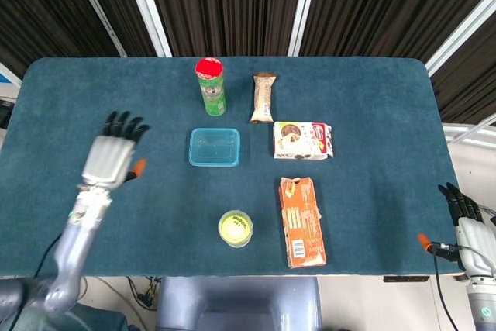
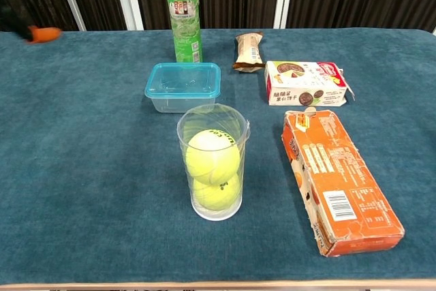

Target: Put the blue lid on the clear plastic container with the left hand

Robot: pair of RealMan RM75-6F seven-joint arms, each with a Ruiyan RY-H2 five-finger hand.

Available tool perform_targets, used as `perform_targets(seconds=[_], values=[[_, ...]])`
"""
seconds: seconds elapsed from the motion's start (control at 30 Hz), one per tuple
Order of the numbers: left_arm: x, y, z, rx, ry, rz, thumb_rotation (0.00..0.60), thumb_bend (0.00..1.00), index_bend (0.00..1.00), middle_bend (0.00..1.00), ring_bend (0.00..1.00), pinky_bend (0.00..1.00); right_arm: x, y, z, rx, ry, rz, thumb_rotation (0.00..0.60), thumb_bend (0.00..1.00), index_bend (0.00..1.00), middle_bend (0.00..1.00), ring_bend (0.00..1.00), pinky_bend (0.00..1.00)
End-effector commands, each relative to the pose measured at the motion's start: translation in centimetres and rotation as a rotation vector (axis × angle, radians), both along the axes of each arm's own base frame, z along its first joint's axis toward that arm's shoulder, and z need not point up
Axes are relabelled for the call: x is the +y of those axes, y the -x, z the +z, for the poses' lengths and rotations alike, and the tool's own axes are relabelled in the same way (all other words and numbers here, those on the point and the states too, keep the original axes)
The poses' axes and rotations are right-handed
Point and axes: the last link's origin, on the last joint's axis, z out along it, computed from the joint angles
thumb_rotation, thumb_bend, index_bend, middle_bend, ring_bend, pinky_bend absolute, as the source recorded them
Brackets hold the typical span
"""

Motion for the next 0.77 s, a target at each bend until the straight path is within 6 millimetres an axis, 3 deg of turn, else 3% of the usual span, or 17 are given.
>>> perform_targets(seconds=[0.03,0.2,0.3,0.5,0.77], values=[[-3.8,5.9,3.1,-0.114,-0.070,0.100,0.600,0.33,0.19,0.10,0.00,0.01,0.1,-0.1,0.0,0.016,0.001,0.031,0.600,0.29,0.07,0.00,0.00,0.00],[-8.2,11.1,4.3,-0.167,-0.140,0.195,0.600,0.28,0.19,0.09,0.00,0.01,0.1,-0.2,0.1,0.037,-0.007,0.069,0.600,0.29,0.07,0.00,0.00,0.00],[-10.0,12.7,4.8,-0.199,-0.168,0.222,0.600,0.28,0.19,0.09,0.00,0.01,0.1,-0.3,0.0,0.043,-0.011,0.082,0.600,0.29,0.07,0.00,0.00,0.00],[-12.0,14.1,4.8,-0.242,-0.164,0.240,0.600,0.28,0.19,0.08,0.00,0.01,0.2,-0.6,-0.2,0.051,-0.020,0.101,0.600,0.29,0.07,0.00,0.00,0.00],[-11.7,14.4,5.2,-0.232,-0.154,0.230,0.600,0.28,0.20,0.09,0.00,0.00,0.1,-0.6,-0.2,0.055,-0.026,0.111,0.600,0.29,0.07,0.00,0.00,0.00]])
